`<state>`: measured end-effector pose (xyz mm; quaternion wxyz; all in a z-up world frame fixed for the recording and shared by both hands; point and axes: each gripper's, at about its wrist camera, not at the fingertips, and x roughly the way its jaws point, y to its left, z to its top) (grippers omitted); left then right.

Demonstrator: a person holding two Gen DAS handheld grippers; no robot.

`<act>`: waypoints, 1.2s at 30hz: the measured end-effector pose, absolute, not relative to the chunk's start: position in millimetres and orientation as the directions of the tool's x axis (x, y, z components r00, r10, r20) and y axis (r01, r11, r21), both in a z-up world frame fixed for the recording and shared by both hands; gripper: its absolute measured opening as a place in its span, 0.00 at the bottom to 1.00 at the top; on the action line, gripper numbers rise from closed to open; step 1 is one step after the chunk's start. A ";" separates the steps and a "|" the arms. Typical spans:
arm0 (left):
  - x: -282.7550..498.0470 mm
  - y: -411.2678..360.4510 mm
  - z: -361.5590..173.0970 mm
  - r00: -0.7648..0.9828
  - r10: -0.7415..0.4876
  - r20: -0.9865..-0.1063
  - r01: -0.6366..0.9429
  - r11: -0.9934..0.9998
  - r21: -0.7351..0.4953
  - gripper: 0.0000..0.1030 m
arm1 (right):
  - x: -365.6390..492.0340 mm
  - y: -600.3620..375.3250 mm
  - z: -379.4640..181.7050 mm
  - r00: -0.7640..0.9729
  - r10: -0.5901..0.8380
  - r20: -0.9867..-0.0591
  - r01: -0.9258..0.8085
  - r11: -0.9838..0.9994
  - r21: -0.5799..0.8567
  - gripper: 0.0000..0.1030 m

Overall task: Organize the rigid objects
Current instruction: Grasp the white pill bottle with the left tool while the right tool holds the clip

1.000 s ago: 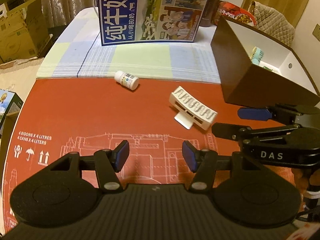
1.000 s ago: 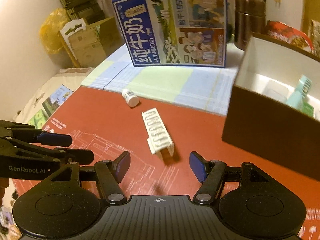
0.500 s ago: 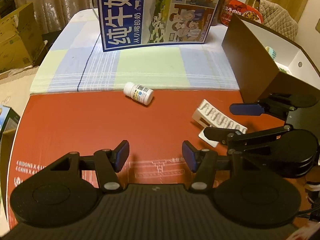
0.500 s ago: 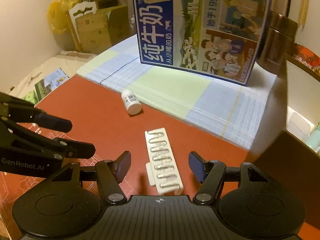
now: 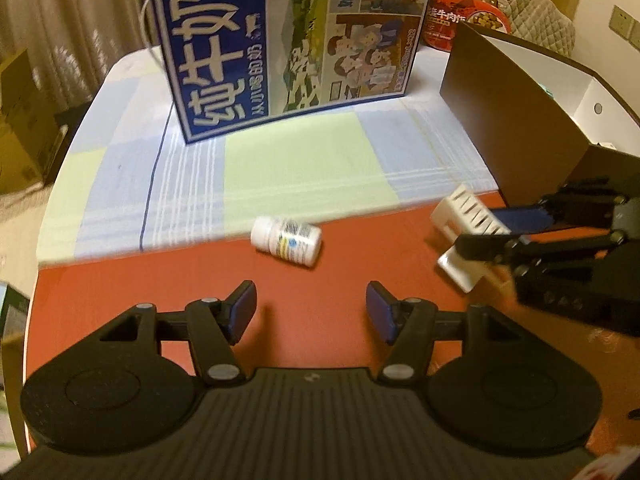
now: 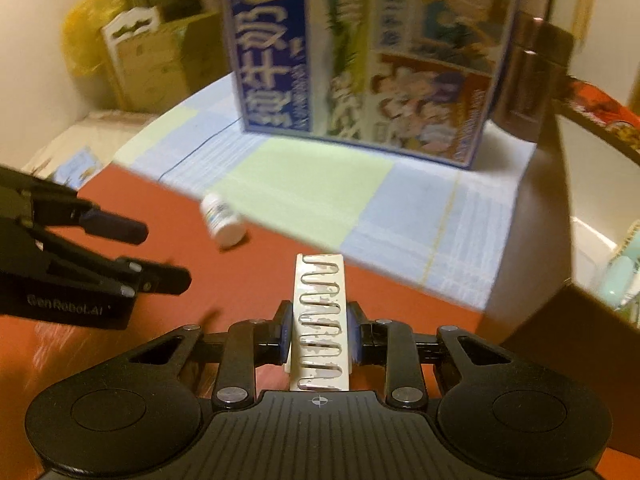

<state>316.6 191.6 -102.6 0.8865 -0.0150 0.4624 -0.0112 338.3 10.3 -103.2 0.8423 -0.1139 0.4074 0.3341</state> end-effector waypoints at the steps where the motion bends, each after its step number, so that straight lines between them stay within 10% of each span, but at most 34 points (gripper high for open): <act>1: 321.4 192.8 -103.9 0.577 -0.033 -0.816 0.018 0.999 -0.027 0.57 | 341.4 10.0 -101.5 0.455 0.466 -0.759 -0.644 0.761 0.081 0.24; 36: 345.4 195.6 -128.4 0.560 -0.067 -0.826 0.045 0.998 -0.050 0.41 | 357.2 -1.3 -106.1 0.452 0.403 -0.796 -0.561 0.822 0.098 0.24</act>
